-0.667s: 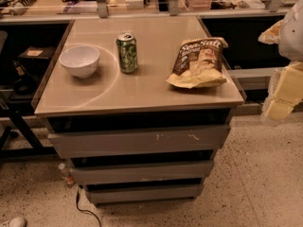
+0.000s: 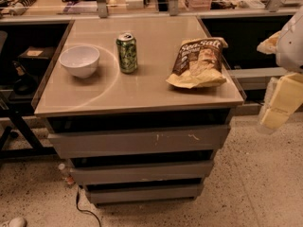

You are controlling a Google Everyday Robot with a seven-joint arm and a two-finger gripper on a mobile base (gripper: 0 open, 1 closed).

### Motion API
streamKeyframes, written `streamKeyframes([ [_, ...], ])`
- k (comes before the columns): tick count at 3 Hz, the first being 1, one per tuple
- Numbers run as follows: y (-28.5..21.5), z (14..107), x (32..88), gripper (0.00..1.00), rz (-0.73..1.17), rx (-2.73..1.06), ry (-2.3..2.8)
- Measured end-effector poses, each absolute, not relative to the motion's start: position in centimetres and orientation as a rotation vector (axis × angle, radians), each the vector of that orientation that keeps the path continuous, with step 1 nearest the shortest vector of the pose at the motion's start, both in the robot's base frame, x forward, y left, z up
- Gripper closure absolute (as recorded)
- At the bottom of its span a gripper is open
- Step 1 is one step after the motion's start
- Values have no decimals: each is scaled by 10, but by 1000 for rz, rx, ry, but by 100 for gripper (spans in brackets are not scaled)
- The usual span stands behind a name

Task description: Open bottom drawer

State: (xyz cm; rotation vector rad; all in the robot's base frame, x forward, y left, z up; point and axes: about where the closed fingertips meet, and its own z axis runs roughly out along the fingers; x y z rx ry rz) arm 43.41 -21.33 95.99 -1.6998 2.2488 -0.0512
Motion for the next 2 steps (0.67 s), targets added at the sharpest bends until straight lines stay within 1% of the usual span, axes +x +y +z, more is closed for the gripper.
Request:
streamKeyframes([
  [1,-203,919,426,0,4,-1618,2300],
  [2,-191,853,421,0,69,-1560,2353],
])
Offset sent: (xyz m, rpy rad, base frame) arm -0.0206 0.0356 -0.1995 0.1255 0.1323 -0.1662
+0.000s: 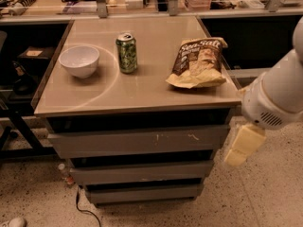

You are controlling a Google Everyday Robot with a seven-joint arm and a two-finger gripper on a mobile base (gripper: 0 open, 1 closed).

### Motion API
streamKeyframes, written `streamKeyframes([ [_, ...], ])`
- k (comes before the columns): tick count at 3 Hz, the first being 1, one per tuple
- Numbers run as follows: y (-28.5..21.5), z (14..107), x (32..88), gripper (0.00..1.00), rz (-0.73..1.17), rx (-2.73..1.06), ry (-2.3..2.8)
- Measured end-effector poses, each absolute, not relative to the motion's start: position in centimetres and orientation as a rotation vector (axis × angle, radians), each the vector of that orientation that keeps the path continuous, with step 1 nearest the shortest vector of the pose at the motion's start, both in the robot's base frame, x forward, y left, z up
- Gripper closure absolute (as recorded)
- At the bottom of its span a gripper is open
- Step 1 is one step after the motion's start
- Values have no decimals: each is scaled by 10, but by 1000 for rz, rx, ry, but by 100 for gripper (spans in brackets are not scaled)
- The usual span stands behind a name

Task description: Open bottom drawer

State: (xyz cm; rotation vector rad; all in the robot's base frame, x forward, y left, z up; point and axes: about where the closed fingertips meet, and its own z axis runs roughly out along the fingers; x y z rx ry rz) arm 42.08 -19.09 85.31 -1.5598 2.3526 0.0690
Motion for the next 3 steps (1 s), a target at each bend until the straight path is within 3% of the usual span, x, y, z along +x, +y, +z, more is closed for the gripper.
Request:
streamKeyframes([
  [1,-182,786,410,0,138,-1541,2400],
  [3,-174,751,401,0,225,-1508,2419],
])
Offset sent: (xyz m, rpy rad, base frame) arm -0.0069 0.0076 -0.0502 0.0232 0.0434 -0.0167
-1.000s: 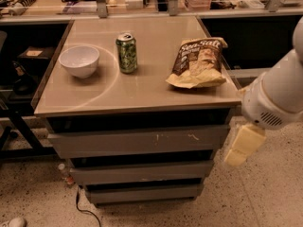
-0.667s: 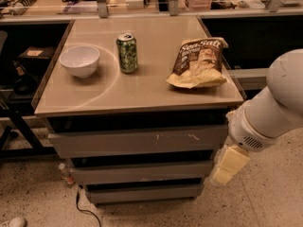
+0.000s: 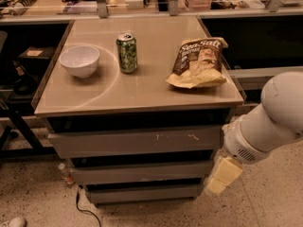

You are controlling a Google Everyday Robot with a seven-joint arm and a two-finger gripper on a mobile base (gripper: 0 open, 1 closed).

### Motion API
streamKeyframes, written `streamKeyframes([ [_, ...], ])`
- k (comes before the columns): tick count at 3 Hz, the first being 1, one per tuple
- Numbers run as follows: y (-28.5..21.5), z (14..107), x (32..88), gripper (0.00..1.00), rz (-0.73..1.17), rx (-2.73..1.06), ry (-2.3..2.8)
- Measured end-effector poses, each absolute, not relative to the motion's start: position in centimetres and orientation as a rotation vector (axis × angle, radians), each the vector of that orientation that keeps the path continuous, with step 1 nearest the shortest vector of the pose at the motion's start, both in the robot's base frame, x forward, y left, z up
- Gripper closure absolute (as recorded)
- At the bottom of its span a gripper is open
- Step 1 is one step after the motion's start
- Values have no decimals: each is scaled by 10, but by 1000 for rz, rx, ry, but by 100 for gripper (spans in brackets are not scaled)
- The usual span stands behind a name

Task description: Open bottom drawer

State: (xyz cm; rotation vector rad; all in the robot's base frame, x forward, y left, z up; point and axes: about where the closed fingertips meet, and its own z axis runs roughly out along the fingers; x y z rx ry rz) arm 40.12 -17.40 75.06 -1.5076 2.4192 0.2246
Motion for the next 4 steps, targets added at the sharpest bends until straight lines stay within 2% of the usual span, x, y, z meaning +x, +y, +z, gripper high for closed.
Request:
streamKeyframes([
  [2,-129,631,383,0,435,-1402,2474],
  [4,-127,622,377,0,462,-1387,2491],
])
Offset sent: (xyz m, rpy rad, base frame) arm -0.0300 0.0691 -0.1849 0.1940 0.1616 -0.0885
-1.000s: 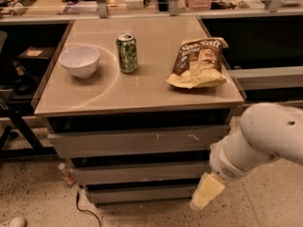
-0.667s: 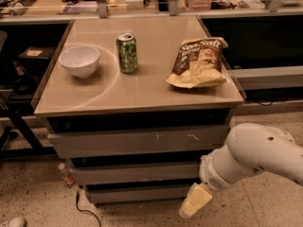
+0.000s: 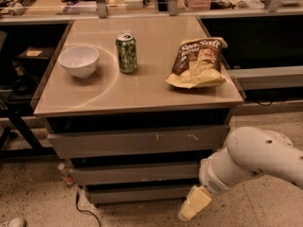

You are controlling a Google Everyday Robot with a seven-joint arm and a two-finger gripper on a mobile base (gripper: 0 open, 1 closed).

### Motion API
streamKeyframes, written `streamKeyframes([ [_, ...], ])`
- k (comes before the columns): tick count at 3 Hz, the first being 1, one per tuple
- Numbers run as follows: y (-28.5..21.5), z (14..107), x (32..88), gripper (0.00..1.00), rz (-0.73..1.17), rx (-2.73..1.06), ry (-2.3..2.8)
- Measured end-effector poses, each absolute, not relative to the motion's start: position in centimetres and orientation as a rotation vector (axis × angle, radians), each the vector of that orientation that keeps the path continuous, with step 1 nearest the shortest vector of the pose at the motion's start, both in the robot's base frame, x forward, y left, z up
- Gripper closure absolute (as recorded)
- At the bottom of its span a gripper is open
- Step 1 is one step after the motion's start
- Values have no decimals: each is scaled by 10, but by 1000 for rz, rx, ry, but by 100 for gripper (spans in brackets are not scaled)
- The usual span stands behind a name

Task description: Open bottom drawer

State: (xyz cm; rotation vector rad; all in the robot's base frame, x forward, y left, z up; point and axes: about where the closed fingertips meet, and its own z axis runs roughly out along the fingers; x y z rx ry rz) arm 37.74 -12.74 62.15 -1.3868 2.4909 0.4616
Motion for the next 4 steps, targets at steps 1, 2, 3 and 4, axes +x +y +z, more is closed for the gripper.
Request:
streamKeyframes([
  [1,-119,580,363,0,560,-1351,2485],
  [2,-111,522,362,0,639,-1279,2484],
  [3,-98,472,365,0,710,-1218,2481],
  [4,-98,472,365,0,710,-1218,2481],
])
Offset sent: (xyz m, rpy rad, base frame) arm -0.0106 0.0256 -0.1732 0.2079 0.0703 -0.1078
